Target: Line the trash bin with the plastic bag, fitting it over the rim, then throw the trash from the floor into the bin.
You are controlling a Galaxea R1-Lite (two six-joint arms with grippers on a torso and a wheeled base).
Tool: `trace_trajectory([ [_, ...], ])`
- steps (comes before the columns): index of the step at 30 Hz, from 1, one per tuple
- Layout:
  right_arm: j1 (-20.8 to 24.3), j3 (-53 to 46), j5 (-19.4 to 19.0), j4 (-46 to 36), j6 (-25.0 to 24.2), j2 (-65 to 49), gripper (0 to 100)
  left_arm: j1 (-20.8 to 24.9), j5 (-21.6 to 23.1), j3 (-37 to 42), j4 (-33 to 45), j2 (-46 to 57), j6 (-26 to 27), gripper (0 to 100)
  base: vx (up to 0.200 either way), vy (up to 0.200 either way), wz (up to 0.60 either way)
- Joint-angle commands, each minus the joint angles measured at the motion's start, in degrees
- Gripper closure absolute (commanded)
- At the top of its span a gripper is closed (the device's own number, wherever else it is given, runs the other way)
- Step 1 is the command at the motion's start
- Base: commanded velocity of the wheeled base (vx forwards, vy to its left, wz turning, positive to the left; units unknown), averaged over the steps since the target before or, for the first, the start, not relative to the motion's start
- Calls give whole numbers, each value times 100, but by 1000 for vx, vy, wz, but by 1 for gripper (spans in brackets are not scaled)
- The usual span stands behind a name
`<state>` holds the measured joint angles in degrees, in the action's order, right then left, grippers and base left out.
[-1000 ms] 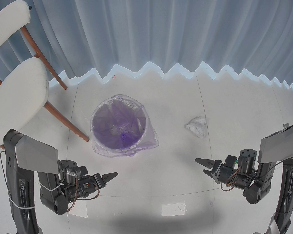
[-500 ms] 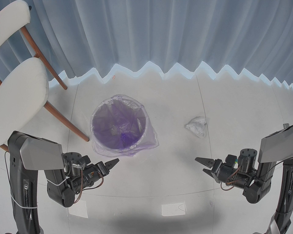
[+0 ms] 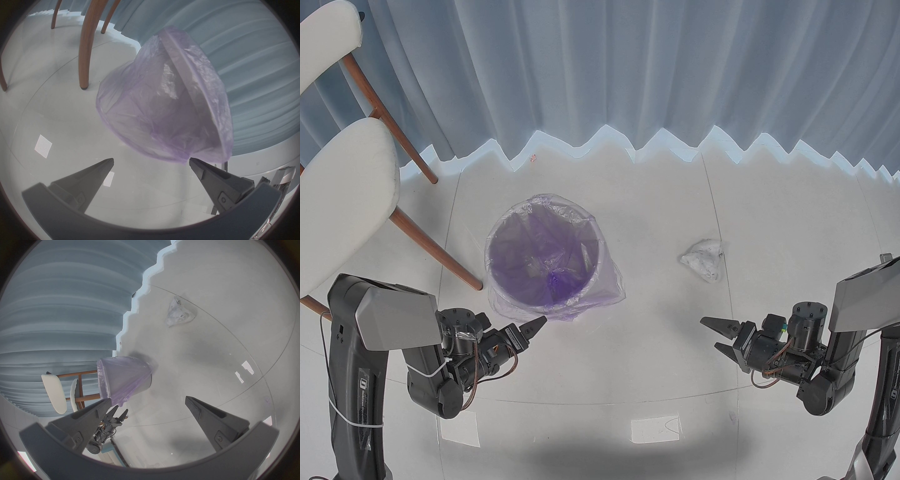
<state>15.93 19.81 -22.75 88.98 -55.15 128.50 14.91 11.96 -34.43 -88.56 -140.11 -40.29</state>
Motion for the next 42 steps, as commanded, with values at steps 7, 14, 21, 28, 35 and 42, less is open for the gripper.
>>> trace_trajectory([
  [7,-2,32,-2,102,-13,-9,0,-6,-255,-512,-3,-403,-5,0,0,0,0],
  [14,6,23,-2,102,-13,8,0,-14,-449,-846,-3,-764,-5,0,0,0,0],
  [21,24,14,-2,102,-13,43,0,-14,-458,-1110,-3,-1054,-14,0,0,0,0],
  [28,33,14,-2,102,-13,61,0,-32,-563,-1514,6,-1397,21,0,0,0,0],
  [35,33,5,-2,102,-13,70,0,-76,-607,-1655,23,-1441,-14,0,0,0,0],
  [42,77,-12,-2,102,-13,87,0,-67,-695,-1708,665,-1344,48,0,0,0,0],
])
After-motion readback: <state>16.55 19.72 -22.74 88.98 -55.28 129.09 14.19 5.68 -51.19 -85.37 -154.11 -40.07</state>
